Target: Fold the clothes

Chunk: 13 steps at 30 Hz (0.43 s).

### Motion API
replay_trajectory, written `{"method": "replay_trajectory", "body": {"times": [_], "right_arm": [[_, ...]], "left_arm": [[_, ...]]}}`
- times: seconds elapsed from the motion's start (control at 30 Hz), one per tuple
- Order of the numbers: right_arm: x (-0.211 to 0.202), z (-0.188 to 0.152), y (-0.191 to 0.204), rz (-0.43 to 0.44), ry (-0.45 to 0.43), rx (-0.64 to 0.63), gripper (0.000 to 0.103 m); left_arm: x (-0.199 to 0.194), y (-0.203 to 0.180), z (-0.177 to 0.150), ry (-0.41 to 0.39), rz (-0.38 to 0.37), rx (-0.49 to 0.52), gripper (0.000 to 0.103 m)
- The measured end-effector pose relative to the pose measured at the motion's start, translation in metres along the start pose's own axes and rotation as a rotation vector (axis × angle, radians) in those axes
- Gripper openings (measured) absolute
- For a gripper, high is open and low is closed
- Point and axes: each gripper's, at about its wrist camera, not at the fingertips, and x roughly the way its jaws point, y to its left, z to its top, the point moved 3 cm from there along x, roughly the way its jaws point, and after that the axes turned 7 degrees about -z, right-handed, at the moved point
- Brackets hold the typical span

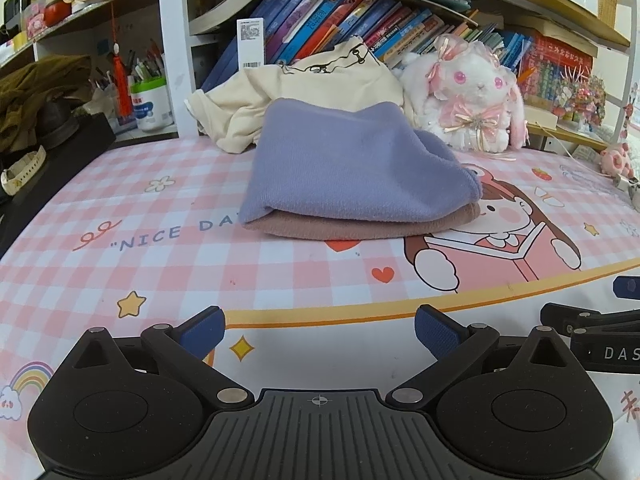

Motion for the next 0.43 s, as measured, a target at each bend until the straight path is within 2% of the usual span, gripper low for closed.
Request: {"method": "replay_trajectory", "body": {"times": [0.43], "right_arm": [[0.0017, -0.0001, -0.0015, -0.001, 0.004, 0.006, 0.098]], "left_arm": [[0.0037, 0.0000, -0.0011, 0.012, -0.002, 0.009, 0.102]]}}
